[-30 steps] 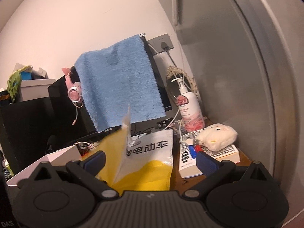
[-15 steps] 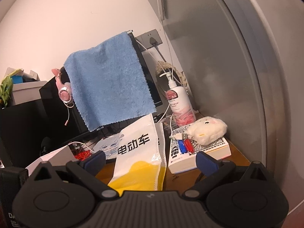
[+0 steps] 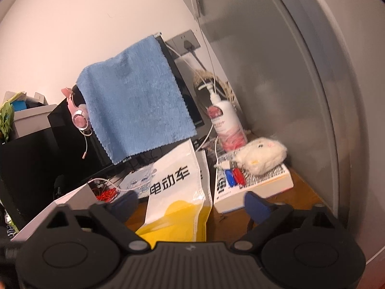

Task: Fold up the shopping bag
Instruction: 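Lift the paper bag with the left gripper and lay it flat on the desk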

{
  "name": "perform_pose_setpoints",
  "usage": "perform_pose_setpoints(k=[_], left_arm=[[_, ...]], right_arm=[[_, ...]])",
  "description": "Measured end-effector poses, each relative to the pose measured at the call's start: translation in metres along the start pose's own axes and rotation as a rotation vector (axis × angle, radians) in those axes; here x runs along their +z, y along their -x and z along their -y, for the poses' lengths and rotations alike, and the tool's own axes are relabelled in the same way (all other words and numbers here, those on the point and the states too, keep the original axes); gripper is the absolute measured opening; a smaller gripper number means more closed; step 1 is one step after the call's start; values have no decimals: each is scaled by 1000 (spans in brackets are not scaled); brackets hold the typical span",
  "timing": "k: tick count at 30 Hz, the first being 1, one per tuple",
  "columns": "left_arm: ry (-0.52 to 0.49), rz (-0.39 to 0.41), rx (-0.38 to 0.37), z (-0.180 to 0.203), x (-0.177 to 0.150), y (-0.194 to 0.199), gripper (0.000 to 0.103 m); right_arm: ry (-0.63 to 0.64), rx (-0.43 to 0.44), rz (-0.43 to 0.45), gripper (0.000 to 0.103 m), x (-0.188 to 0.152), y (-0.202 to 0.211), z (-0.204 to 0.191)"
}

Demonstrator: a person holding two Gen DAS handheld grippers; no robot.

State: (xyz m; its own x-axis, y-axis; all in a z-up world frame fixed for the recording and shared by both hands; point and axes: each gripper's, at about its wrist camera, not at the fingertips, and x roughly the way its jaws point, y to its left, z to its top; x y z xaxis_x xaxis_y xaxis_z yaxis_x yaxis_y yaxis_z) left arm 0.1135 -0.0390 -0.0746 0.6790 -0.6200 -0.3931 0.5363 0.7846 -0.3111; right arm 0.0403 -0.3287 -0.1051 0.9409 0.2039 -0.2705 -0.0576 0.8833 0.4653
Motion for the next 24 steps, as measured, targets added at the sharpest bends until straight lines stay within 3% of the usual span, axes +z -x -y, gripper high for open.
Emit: perform_pose_setpoints(k=[1,4,11,16,20,21,22,24], left_arm=[[12,2,11,-5,6,-6,35],[21,-31,28,-11,17,-35,11],[27,-106,75,-20,21,-93,9],[71,-137,71,-27,14,-104,9],[83,-147,67,-27,9,-107,9],[81,-151,68,-27,8,-106,9],[77,-155,69,-26,6,-104,9],[67,-164,72,-25,2,-100,9]], right_arm=[[-22,8,-25,83,-1,-3,2],[-76,32,-89,76,-3,-10,9],[-122,35,-179,60,-12,-13,21],[-206,62,-258,47,-22,-16,33],[-265,110,-290,44,-29,-24,36],[-269,119,-294,37,-31,-26,35],[-272,129,-299,22,-32,-29,34],[-275,134,-309,7,-34,-32,32]])
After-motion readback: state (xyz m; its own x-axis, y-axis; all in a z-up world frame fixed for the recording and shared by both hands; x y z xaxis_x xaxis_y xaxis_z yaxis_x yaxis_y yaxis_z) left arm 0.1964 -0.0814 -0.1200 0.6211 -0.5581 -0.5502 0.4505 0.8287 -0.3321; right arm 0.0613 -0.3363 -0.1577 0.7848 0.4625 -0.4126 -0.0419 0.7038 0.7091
